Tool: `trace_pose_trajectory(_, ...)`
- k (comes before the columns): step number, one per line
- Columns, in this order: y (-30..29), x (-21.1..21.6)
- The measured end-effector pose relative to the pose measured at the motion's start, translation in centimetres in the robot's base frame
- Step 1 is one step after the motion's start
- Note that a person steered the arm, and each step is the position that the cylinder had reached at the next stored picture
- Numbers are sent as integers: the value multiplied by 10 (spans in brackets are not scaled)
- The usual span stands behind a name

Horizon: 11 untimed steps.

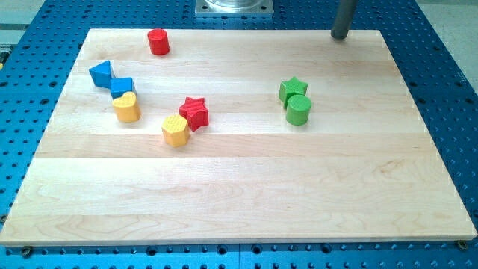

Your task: Move your arm towards the top center of the board

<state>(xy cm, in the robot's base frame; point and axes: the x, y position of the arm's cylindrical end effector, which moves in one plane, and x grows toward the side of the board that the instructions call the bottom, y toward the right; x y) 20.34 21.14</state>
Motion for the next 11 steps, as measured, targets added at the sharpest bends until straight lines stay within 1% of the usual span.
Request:
trace_pose_trajectory(8, -3, -6)
trace_pose_trajectory(9, -20, -7)
trace_pose_trajectory(10, -24, -7)
trace_pose_trajectory(11, -56, -11)
